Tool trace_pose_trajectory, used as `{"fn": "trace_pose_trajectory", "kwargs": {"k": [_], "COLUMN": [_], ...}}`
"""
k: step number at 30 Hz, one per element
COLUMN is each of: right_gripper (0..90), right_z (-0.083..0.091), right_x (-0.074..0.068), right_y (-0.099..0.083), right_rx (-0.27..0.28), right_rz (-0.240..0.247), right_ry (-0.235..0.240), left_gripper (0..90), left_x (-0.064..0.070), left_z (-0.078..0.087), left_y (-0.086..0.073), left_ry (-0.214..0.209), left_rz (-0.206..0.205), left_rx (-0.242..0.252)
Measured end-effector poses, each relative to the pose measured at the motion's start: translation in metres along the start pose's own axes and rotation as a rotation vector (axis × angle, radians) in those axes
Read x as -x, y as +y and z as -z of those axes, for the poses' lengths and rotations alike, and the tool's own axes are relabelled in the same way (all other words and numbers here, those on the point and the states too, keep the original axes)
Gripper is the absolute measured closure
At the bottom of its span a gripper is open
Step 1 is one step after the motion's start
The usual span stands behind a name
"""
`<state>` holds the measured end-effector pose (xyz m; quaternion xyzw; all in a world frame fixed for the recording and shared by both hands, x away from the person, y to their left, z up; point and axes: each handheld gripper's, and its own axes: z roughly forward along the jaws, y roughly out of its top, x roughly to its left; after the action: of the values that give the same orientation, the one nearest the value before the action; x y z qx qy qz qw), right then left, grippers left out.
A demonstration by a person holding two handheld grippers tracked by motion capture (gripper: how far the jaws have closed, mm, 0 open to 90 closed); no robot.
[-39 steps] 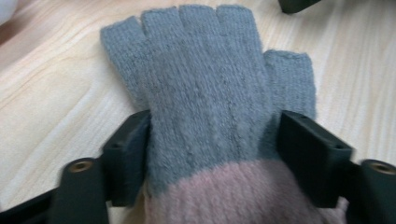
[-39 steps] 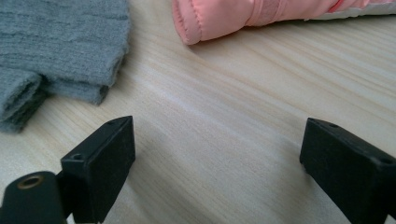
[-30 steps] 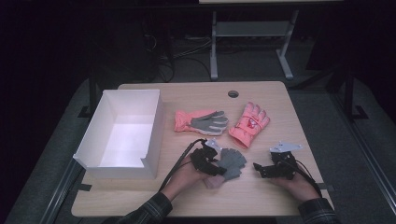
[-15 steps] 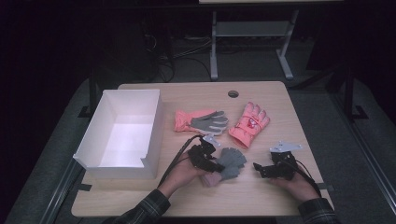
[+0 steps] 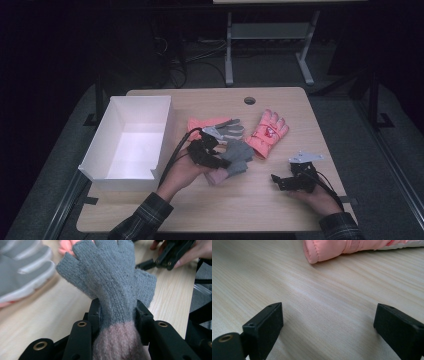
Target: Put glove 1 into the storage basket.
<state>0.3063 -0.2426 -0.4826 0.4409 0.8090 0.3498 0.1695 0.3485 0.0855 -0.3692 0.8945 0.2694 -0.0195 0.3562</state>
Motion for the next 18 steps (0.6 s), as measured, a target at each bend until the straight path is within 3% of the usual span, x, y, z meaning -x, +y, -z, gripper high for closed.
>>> {"fn": "trace_pose_trajectory", "kwargs": {"k": [18], "right_gripper": [8.4], "right_z": [0.000], "right_x": [0.000], "right_y": [0.000], "right_rx": [0.000], "right_rz": [0.002], "right_ry": [-0.001], "left_gripper": [64.6], "left_x": [-0.027], "left_z": [0.092], "left_y": [0.015], "left_ry": [0.117], "left_rz": [0.045], "left_rx": [0.101]}}
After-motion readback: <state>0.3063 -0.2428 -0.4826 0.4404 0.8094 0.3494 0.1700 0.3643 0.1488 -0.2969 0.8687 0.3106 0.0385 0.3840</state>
